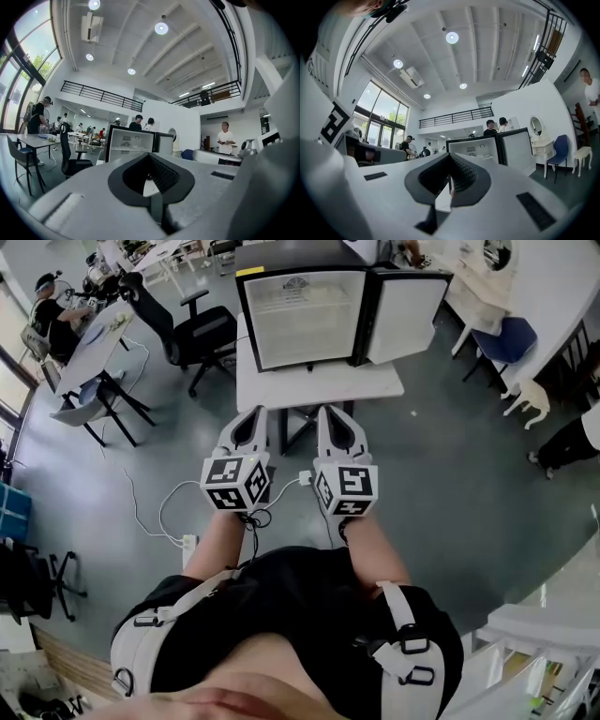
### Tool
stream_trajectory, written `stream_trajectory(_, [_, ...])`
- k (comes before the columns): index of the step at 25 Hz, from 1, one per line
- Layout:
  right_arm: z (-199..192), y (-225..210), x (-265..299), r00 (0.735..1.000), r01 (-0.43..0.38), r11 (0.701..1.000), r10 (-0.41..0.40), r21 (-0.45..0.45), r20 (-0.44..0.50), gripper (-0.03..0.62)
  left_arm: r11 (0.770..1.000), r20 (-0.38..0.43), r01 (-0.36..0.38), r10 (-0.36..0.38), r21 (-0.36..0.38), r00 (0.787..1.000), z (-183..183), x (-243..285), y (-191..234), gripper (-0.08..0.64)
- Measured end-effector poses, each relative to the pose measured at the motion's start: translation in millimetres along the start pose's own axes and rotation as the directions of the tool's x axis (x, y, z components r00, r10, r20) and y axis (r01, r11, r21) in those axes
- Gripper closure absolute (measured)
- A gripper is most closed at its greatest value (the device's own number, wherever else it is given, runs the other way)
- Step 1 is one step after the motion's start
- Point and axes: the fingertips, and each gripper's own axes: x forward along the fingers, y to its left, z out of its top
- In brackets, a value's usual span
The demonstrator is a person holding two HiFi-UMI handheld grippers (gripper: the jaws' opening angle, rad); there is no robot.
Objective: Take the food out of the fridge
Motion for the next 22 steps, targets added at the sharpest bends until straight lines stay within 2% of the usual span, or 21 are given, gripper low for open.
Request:
stream_trajectory(8, [-15, 7, 16, 0.999, 0.03, 0.999, -0.03, -0.013, -0.012, 0.584, 1.0, -0.017, 0.028, -0.028, -0.002, 0.999, -10, 12, 20, 0.558])
stream_trajectory(14, [-26, -18, 53, 0.998, 0.052, 0.999, -0.052, 0.0, -0.031, 0.584, 1.0, -0.019, 0.021, -0.021, -0.003, 1.0, -12, 50, 35, 0.558])
stream_trajectory(22, [-36, -72, 129, 1.0, 0.007, 1.0, -0.007, 0.006, -0.02, 0.584, 1.0, 0.005, -0.015, 0.015, 0.017, 1.0, -8, 134, 46, 0.558])
